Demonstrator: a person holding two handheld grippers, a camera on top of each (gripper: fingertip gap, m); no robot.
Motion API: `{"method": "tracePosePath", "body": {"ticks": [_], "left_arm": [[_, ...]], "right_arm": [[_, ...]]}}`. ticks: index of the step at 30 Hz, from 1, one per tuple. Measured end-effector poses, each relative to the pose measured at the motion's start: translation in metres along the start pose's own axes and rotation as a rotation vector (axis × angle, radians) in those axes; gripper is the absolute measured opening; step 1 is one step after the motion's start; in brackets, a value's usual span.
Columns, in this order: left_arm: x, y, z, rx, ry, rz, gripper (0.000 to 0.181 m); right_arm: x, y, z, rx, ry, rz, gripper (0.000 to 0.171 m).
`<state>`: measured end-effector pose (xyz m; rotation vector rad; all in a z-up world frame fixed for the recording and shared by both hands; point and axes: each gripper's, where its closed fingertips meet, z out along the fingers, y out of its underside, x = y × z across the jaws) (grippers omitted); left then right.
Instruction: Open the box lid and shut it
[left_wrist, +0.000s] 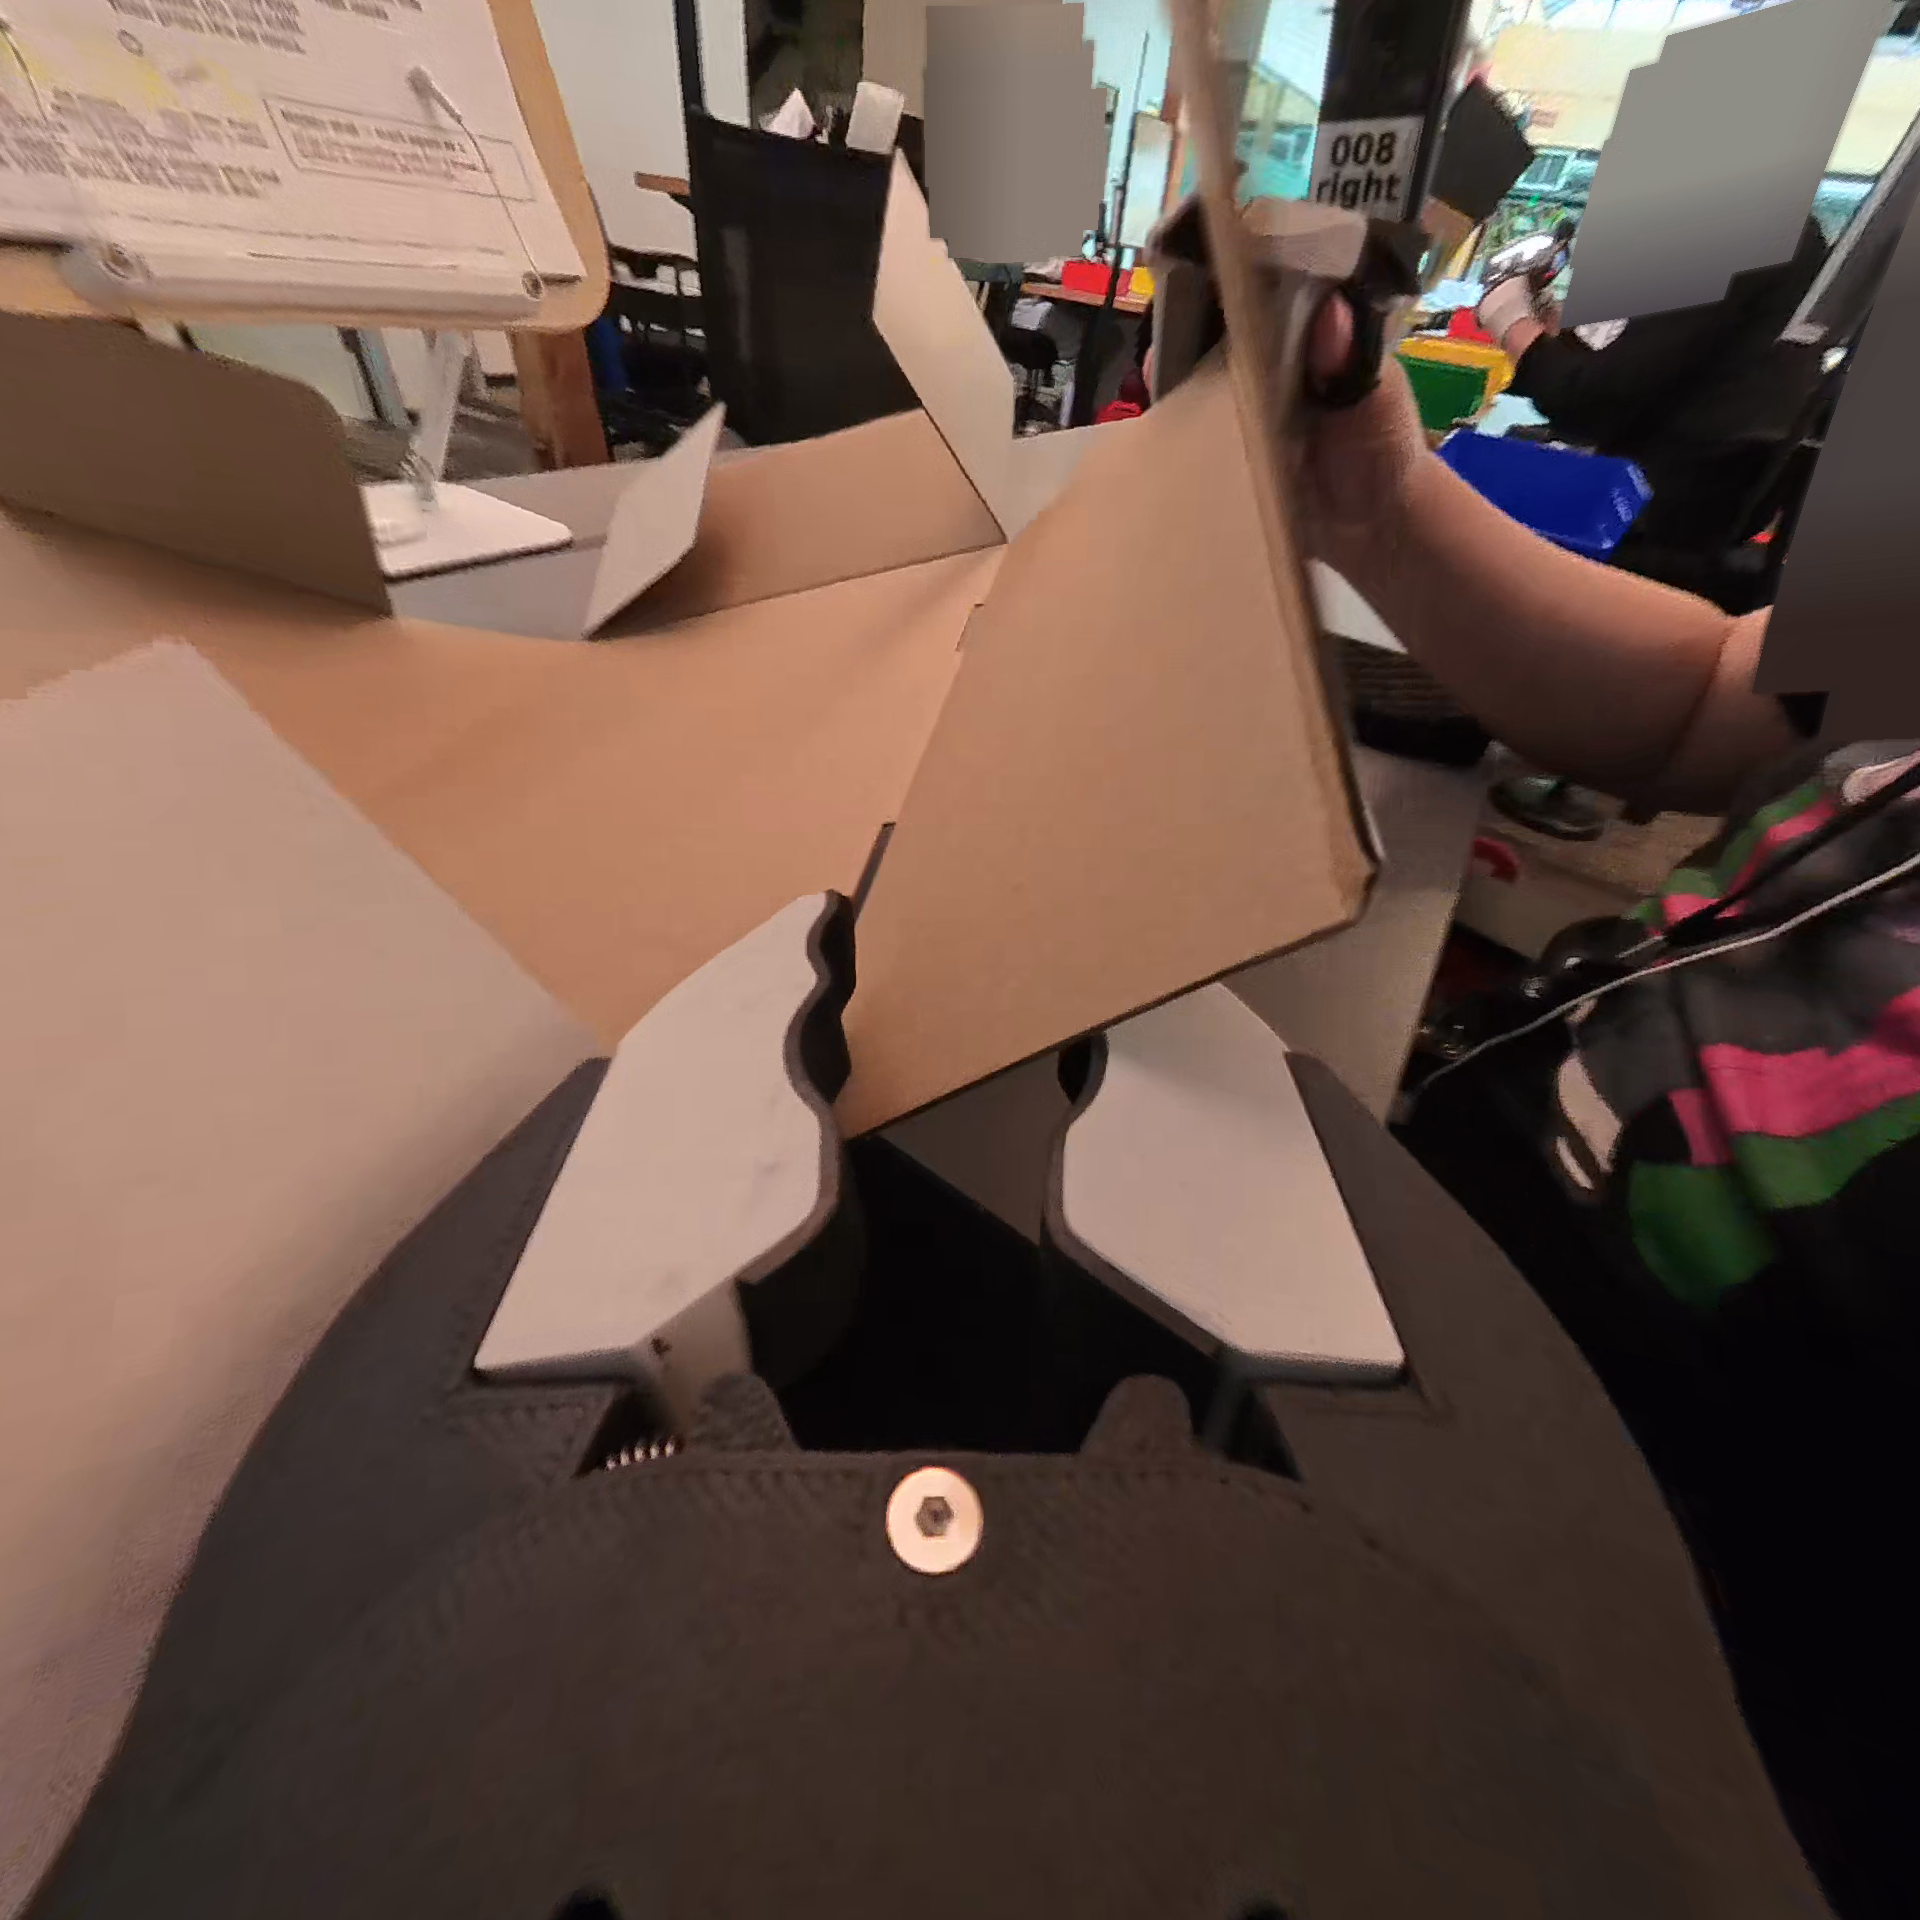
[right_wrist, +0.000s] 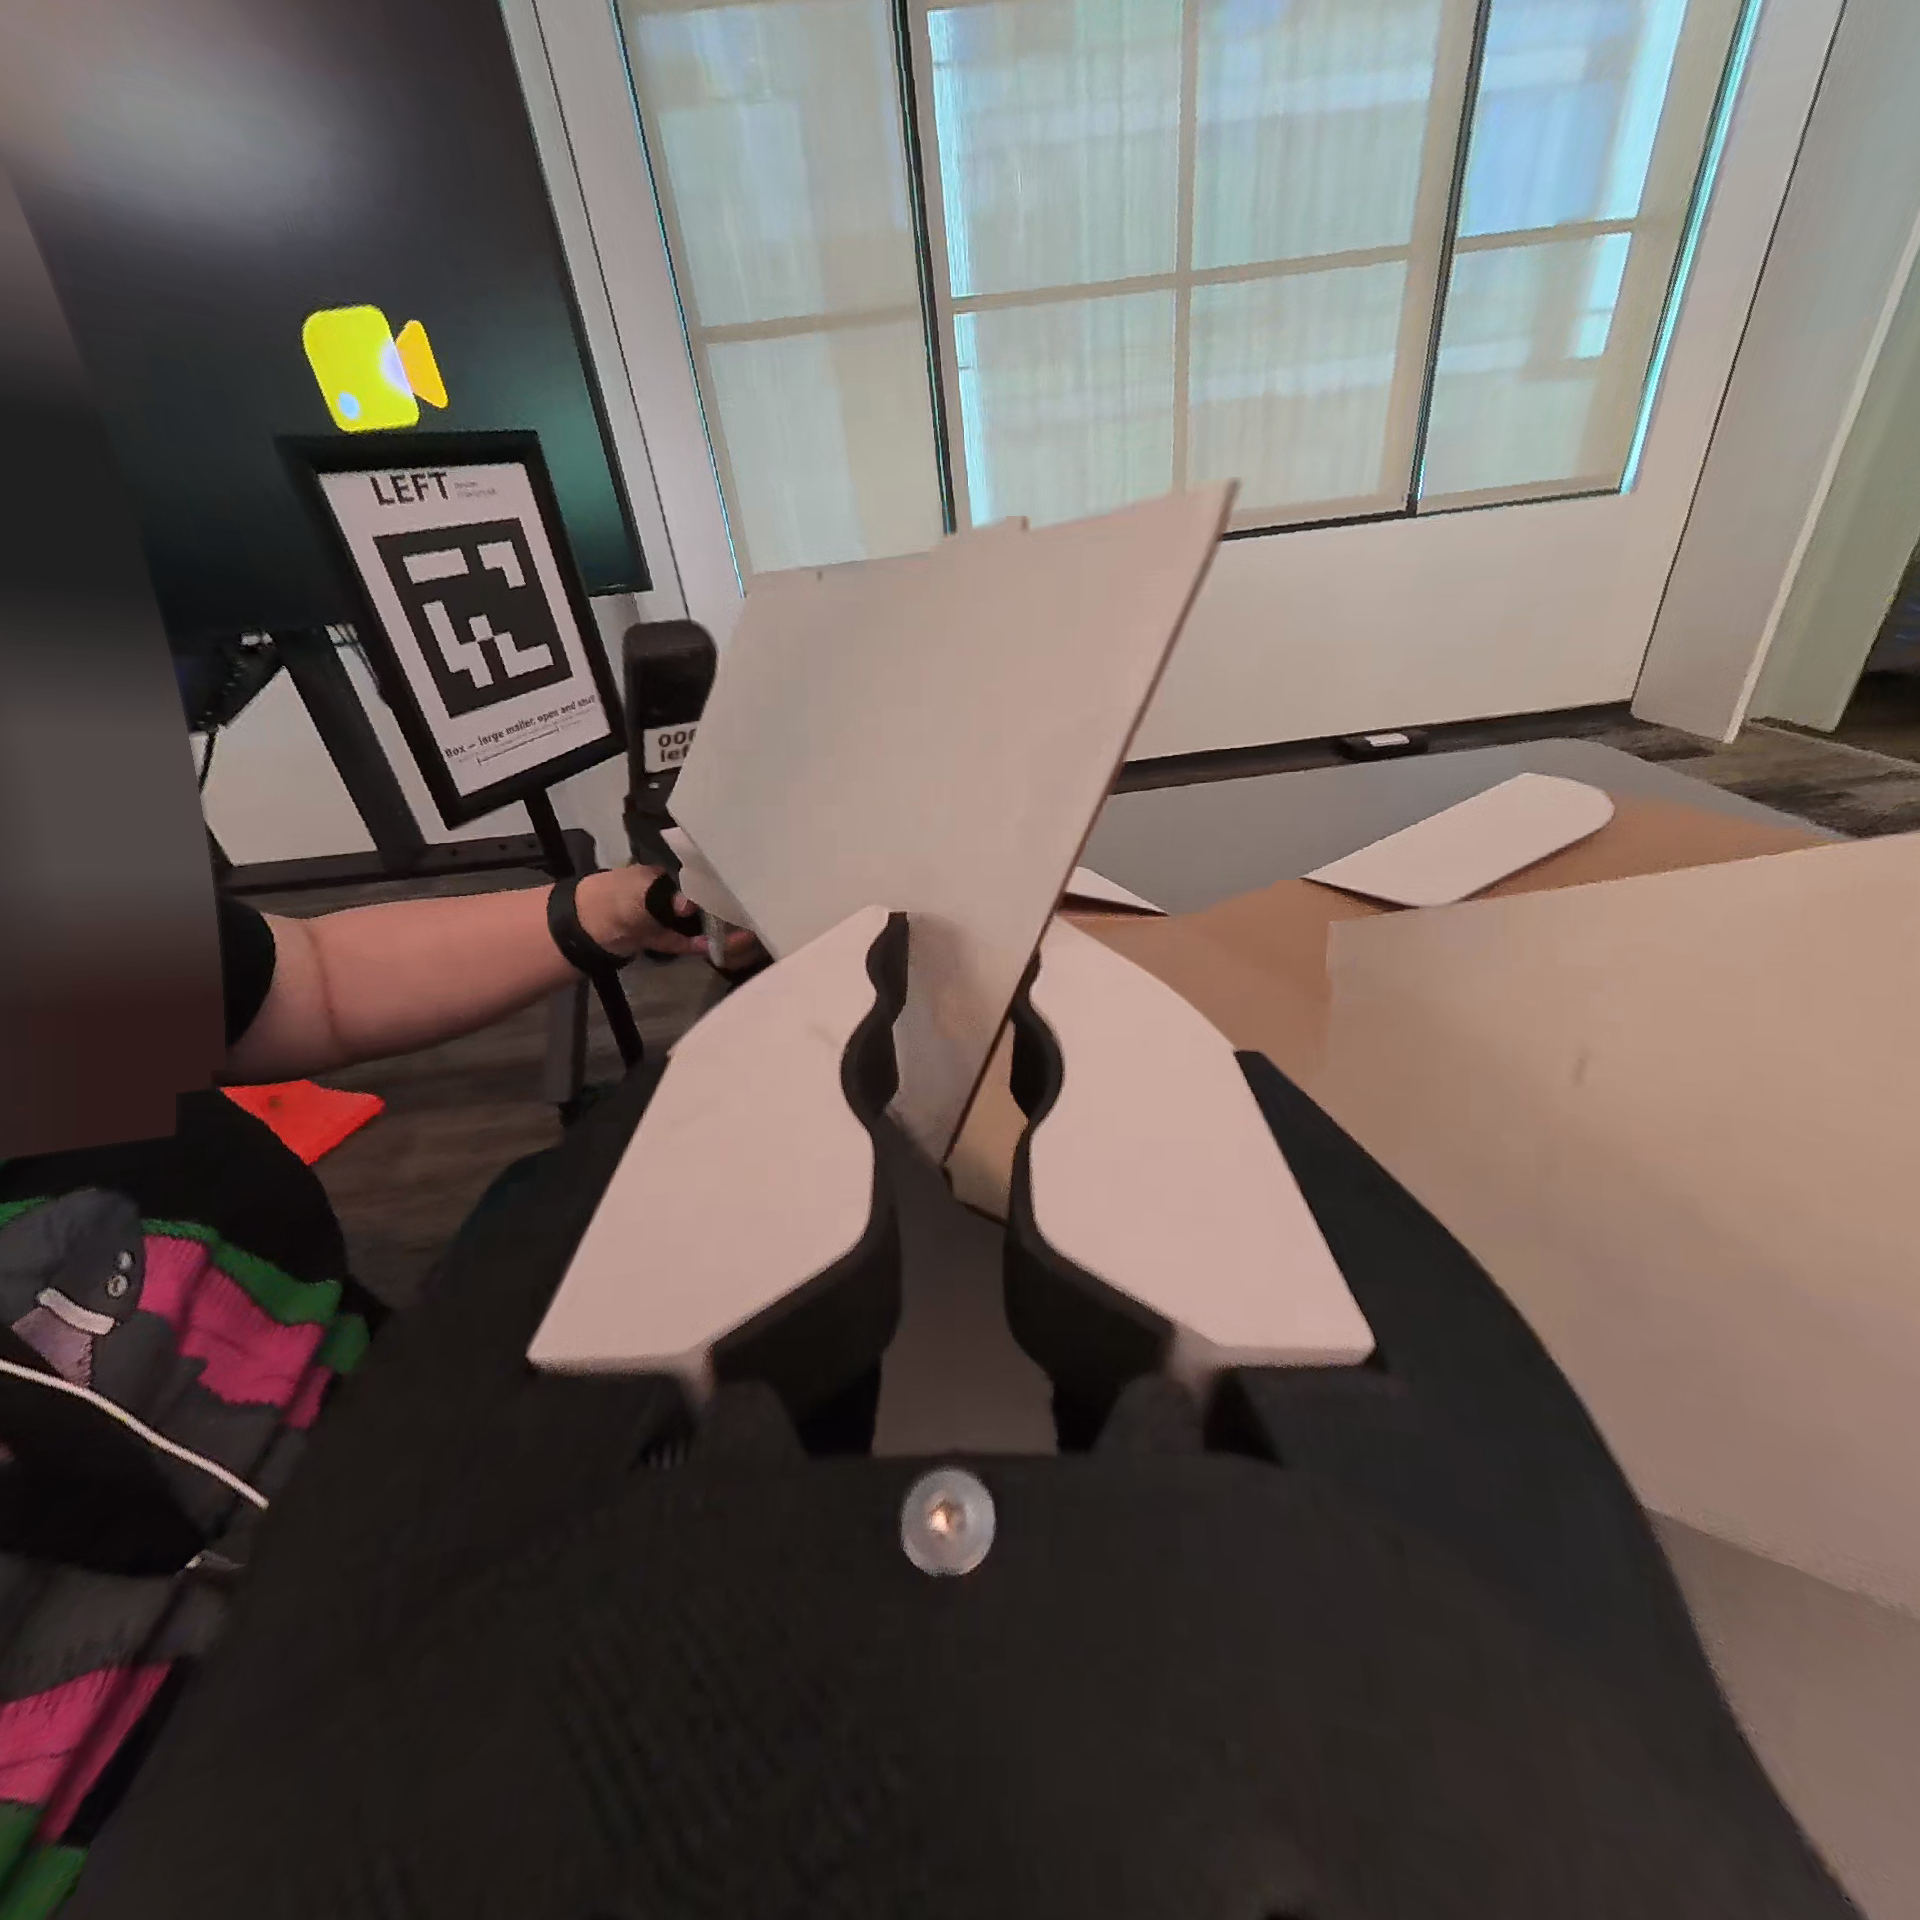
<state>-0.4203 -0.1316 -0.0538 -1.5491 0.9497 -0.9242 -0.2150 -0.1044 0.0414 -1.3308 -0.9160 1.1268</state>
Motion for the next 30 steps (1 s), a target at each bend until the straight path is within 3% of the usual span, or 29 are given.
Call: {"method": "tracePosePath", "body": {"ticks": [3,8,10,14,16,17,18,24,30], "left_arm": [[0.001,-0.013,0.003,0.034,-0.076,0.206,0.037],[0.007,-0.012,0.016,-0.052,-0.037,0.371,0.008],[0.006,-0.016,0.018,-0.059,0.008,0.296,0.006],[0.001,-0.019,0.02,-0.107,0.071,0.128,0.007],[-0.001,-0.018,0.022,-0.138,0.106,0.049,0.007],[-0.002,-0.018,0.023,-0.144,0.119,0.009,0.006],[-0.004,-0.018,0.024,-0.145,0.121,-0.033,0.006],[-0.016,0.002,0.025,-0.189,0.162,-0.459,0.009],[-0.025,0.014,0.027,-0.156,0.16,-0.614,0.01]], "right_arm": [[0.003,0.001,0.003,-0.022,-0.023,0.057,0.017],[0.008,-0.004,0.007,-0.035,-0.036,0.035,0.019],[0.005,0.004,0.003,-0.08,-0.092,-0.063,0.045],[0.025,0.049,-0.004,-0.294,-0.09,-0.185,0.057],[0.033,0.052,0.005,-0.305,-0.088,-0.148,0.047],[0.033,0.052,0.011,-0.314,-0.119,-0.102,0.024],[0.033,0.051,0.015,-0.323,-0.146,-0.043,0.013],[0.055,0.075,0.026,-0.501,-0.14,0.418,0.015],[0.067,0.104,0.025,-0.608,-0.091,0.737,0.02]]}}
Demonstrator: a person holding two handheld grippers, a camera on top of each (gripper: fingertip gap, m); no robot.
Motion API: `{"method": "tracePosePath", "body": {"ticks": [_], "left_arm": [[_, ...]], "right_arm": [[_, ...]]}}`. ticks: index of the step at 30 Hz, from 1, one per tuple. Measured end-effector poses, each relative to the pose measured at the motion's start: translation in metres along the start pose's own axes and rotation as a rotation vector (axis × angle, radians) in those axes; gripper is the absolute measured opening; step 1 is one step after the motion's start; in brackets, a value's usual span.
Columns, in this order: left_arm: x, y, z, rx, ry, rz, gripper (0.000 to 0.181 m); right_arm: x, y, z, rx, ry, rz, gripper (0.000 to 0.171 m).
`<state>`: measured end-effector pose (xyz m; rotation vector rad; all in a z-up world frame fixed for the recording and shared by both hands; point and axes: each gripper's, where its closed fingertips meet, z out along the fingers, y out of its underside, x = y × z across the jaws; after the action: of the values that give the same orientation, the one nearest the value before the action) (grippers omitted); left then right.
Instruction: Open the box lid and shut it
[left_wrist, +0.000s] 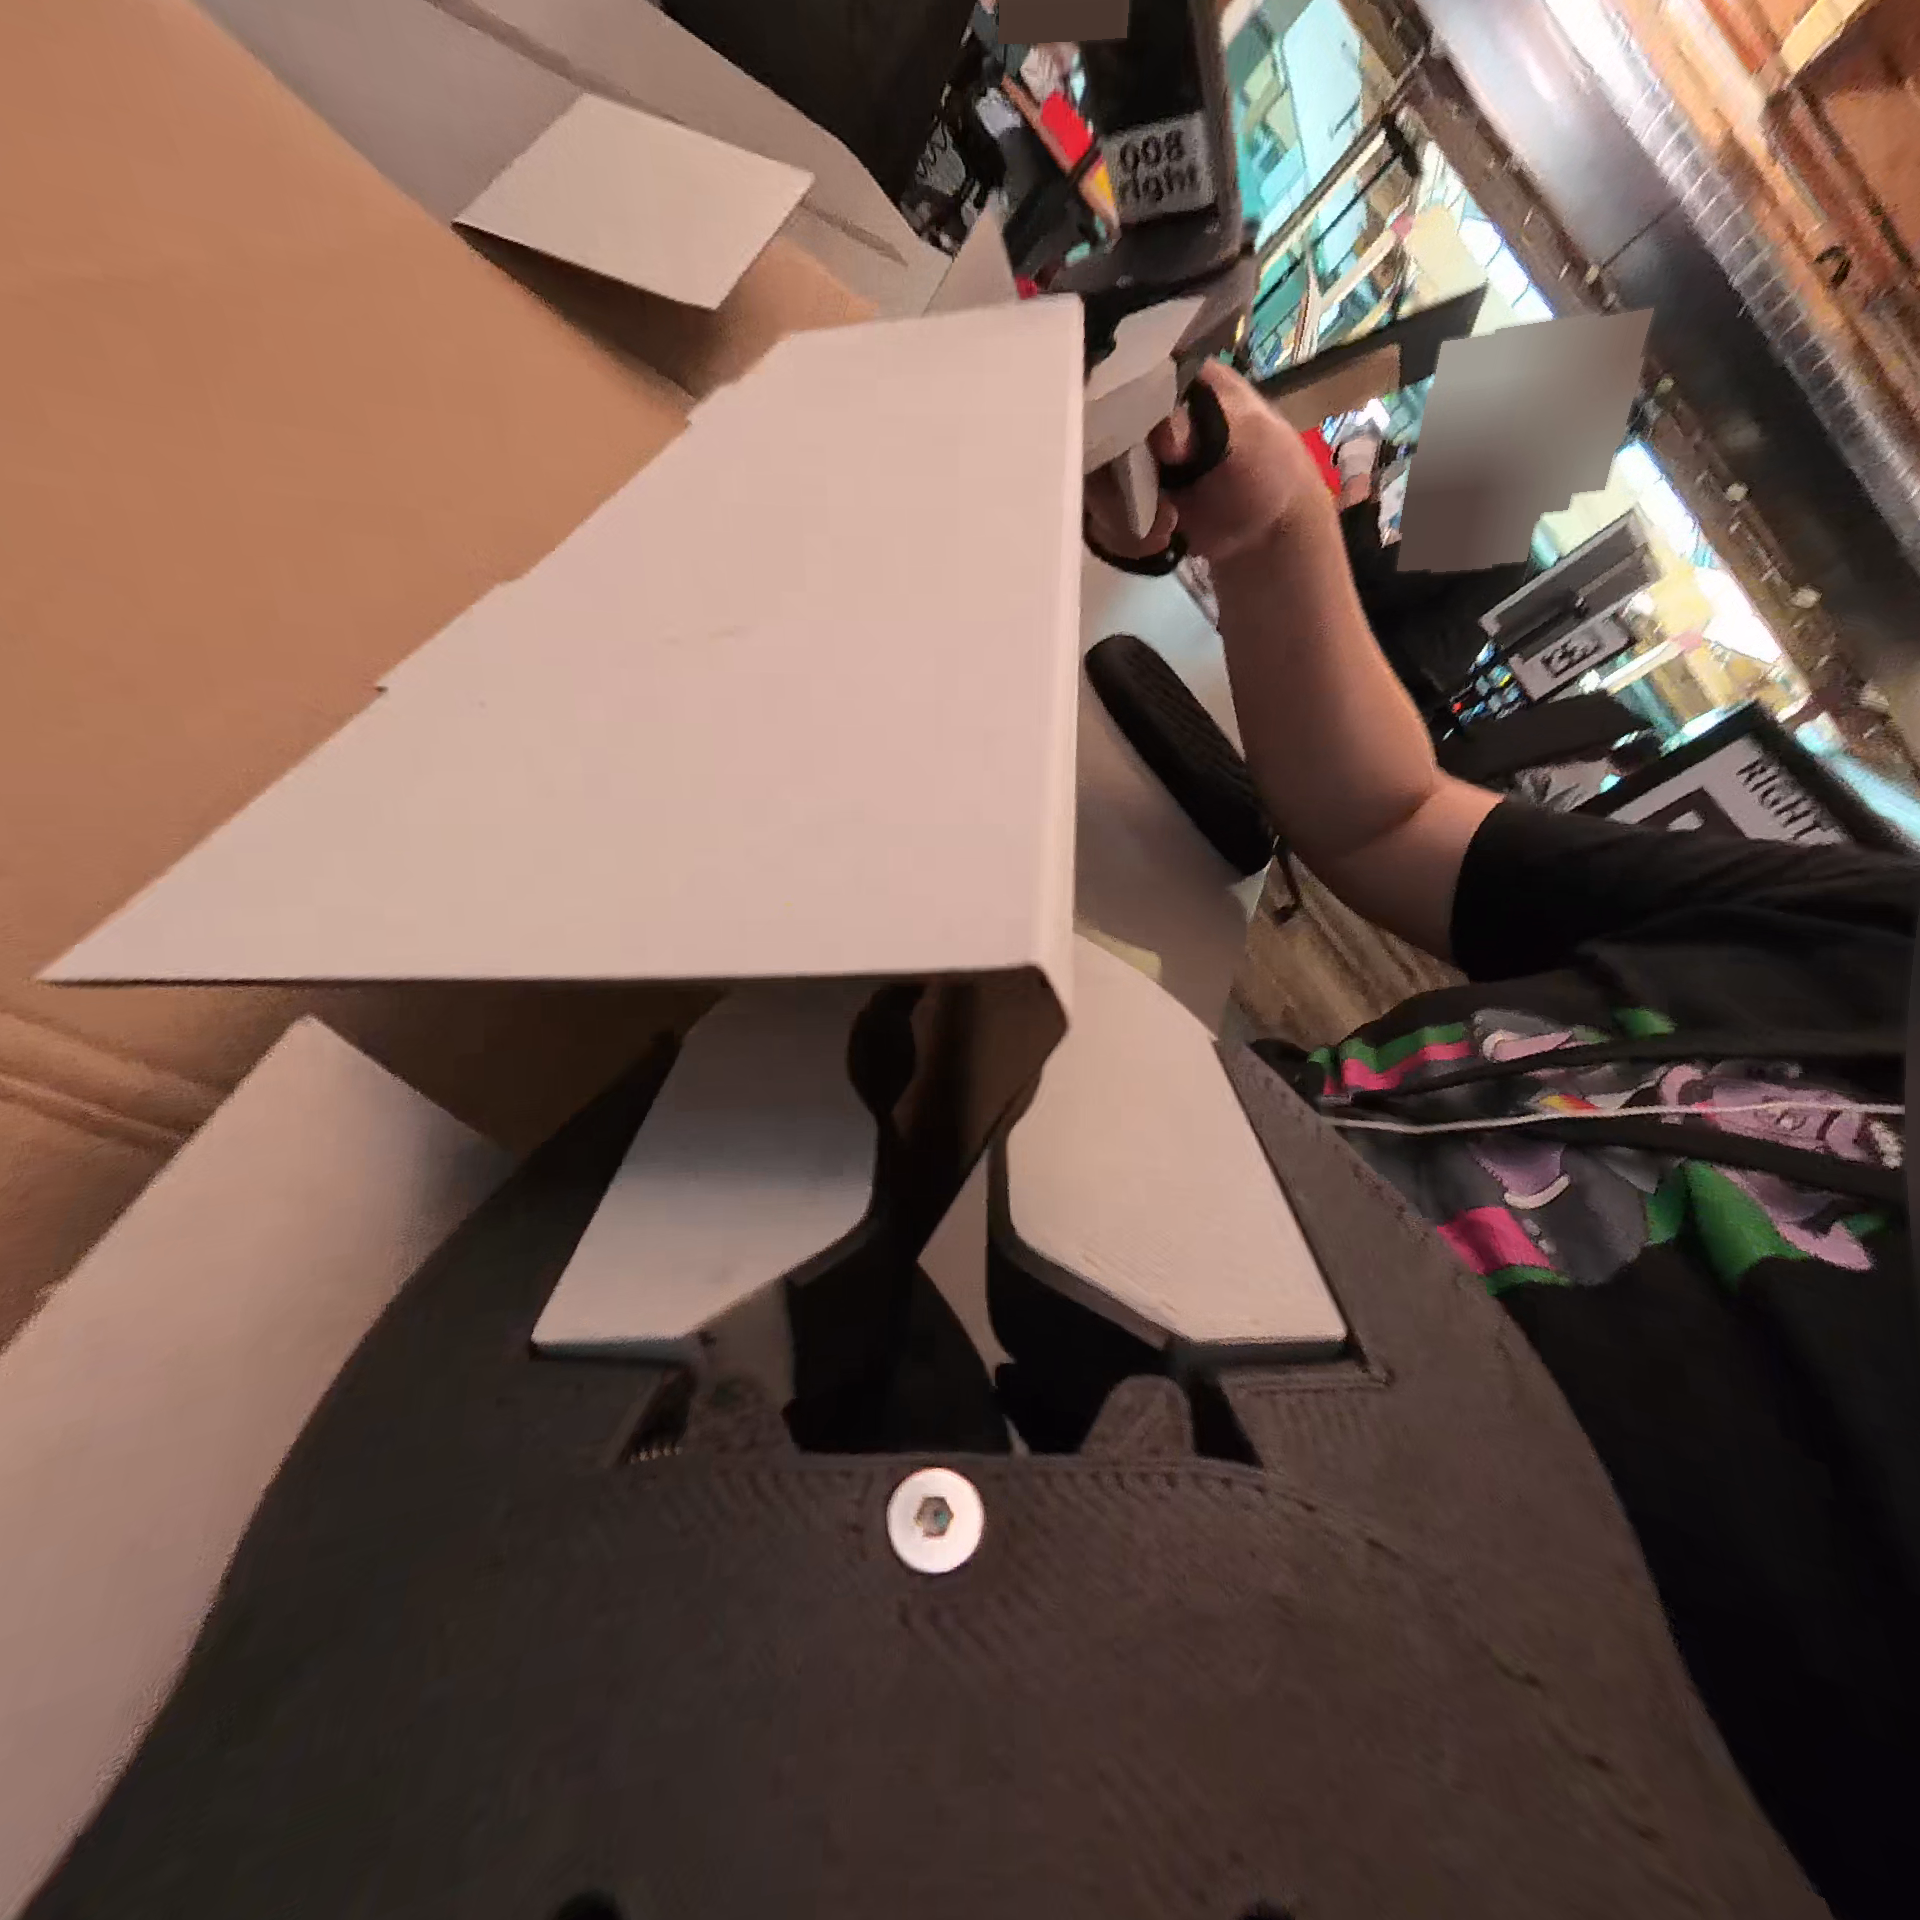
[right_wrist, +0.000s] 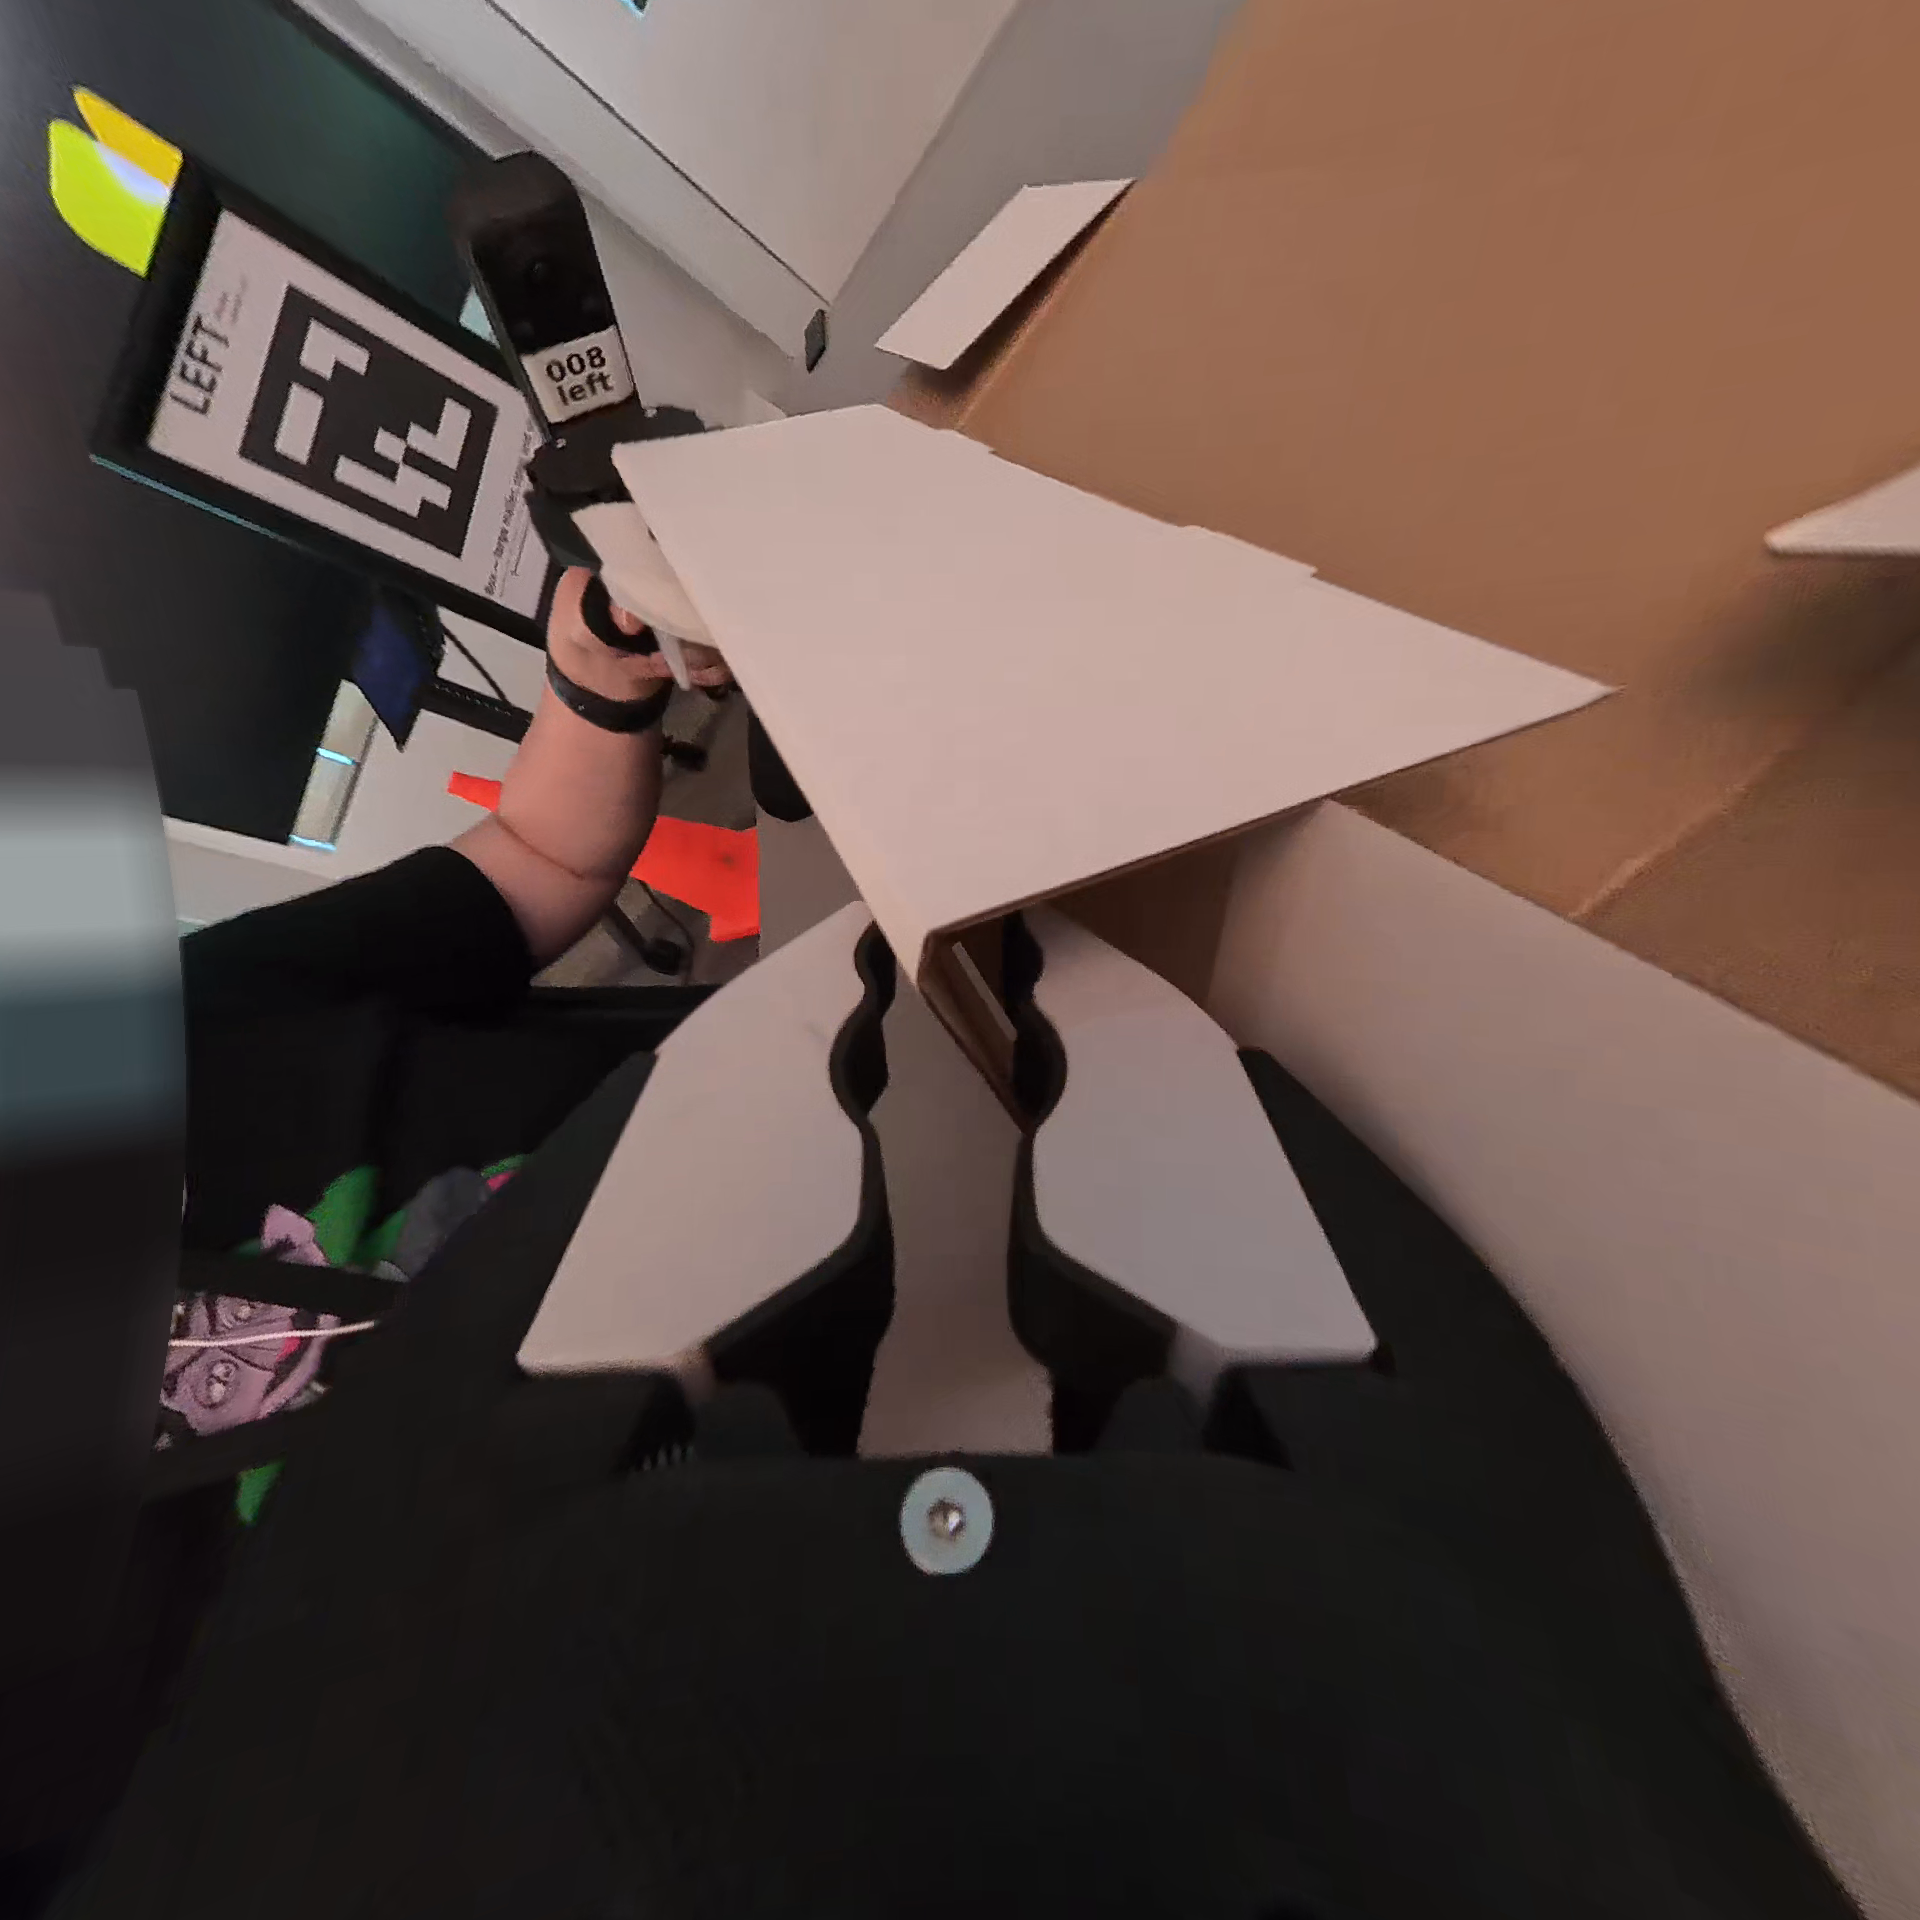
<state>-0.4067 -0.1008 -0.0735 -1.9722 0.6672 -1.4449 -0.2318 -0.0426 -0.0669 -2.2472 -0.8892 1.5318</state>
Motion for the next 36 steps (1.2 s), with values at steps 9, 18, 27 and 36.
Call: {"method": "tracePosePath", "body": {"ticks": [9,18,27,36], "left_arm": [[-0.01,-0.032,-0.038,0.276,-0.215,0.141,0.018],[0.026,-0.073,-0.064,0.258,-0.624,0.598,0.061],[-0.038,-0.088,-0.017,-0.092,-0.733,0.72,0.059],[-0.058,-0.079,-0.014,-0.321,-0.551,0.546,0.057]], "right_arm": [[0.025,0.009,0.013,-0.068,0.031,0.078,0.026],[0.031,0.0,0.022,-0.071,0.027,0.111,0.026],[0.036,-0.004,0.025,-0.097,0.033,0.117,0.025],[0.039,-0.01,0.025,-0.107,0.0,0.077,0.02]]}}
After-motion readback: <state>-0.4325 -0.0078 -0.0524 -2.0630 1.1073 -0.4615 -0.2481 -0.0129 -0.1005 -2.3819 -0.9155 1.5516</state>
